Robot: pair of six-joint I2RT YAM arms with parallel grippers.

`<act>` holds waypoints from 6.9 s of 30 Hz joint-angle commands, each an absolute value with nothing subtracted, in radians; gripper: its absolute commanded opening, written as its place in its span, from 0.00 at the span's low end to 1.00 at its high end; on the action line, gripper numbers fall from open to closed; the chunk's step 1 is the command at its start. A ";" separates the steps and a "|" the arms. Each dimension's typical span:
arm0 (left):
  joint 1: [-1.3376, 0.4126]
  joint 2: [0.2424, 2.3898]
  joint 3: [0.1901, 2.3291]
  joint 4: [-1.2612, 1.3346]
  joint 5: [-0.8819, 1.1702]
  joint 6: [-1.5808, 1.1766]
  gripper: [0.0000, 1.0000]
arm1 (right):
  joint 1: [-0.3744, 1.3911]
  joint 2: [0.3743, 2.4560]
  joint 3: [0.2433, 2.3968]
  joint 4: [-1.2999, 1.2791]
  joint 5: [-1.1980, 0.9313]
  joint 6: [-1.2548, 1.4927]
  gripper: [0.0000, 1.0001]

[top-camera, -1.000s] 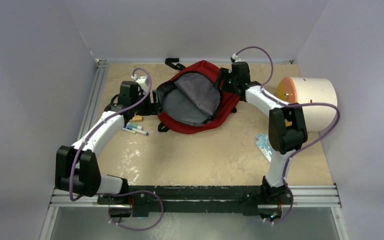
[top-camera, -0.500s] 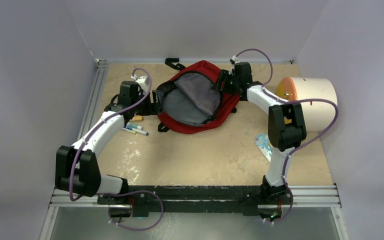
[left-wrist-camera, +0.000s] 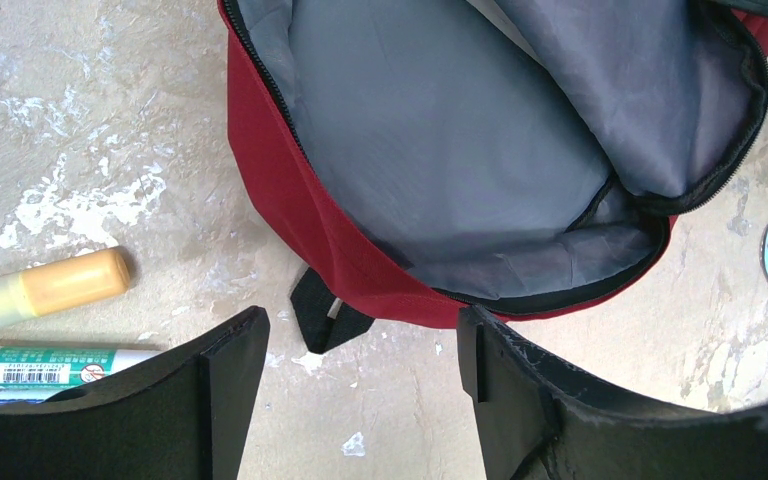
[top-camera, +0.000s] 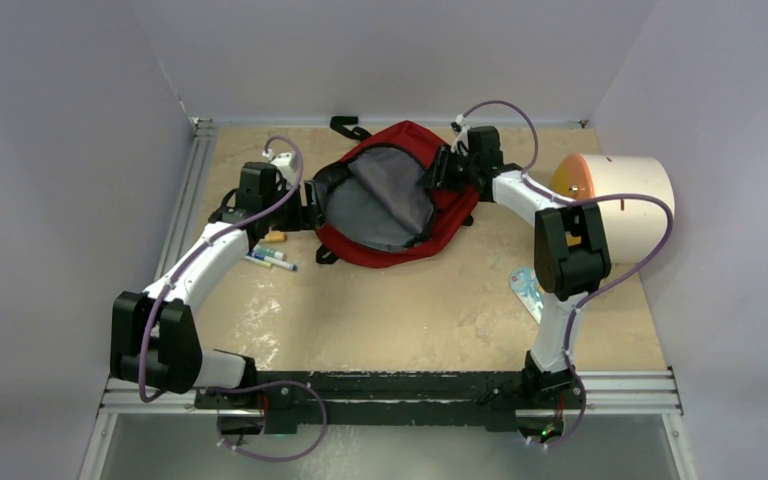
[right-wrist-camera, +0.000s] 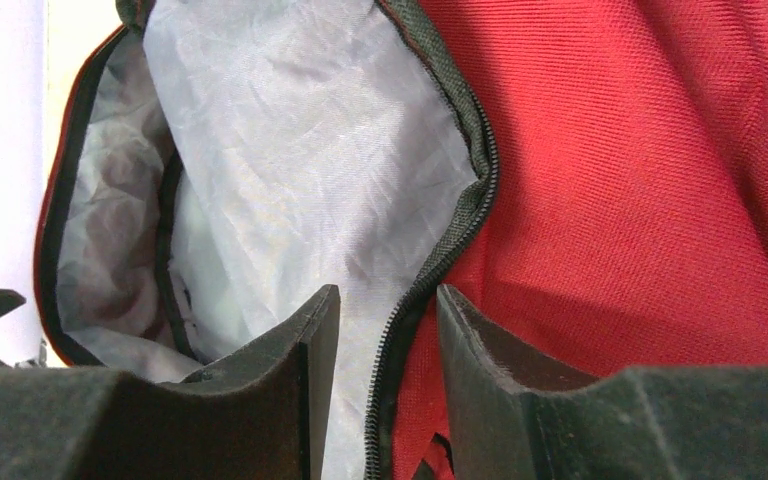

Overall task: Pack the student bag
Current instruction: Adjust the student bag at the center of the board, then zip the student bag at the center of the board.

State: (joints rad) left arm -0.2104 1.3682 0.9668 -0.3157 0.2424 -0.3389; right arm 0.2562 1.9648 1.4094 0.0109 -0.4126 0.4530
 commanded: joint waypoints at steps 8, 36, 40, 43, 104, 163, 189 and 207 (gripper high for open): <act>-0.207 1.356 0.971 -0.290 0.247 -0.337 0.68 | 0.256 1.948 1.440 -0.050 -0.098 0.375 0.52; -0.203 1.326 0.965 -0.300 0.155 -0.371 0.68 | 0.435 1.680 1.229 0.097 -0.558 0.192 0.00; -0.201 1.325 0.963 -0.300 0.143 -0.374 0.68 | 0.508 1.669 1.208 0.096 -0.605 0.179 0.12; -0.201 1.332 0.963 -0.303 0.143 -0.378 0.68 | 0.529 1.642 1.195 0.094 -0.622 0.169 0.22; -0.282 1.475 1.060 -0.336 0.075 -0.644 0.00 | 0.663 1.713 1.129 0.206 -0.391 0.368 0.25; -0.737 1.240 0.973 -0.526 0.092 -0.784 0.31 | 0.665 1.378 0.979 0.091 0.250 0.529 0.68; -0.325 1.781 1.498 -0.380 0.235 -0.203 0.36 | 0.669 1.431 0.971 0.200 0.002 0.595 0.57; -0.343 1.947 1.545 -0.370 0.377 -0.060 0.39 | 0.668 1.429 0.936 0.186 -0.036 0.610 0.56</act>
State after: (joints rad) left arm -0.3305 1.9259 1.5021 -0.4038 0.3435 -0.1055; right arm 0.6666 1.4521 0.9417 0.1623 -0.0071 0.5930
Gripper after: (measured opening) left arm 0.389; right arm 0.568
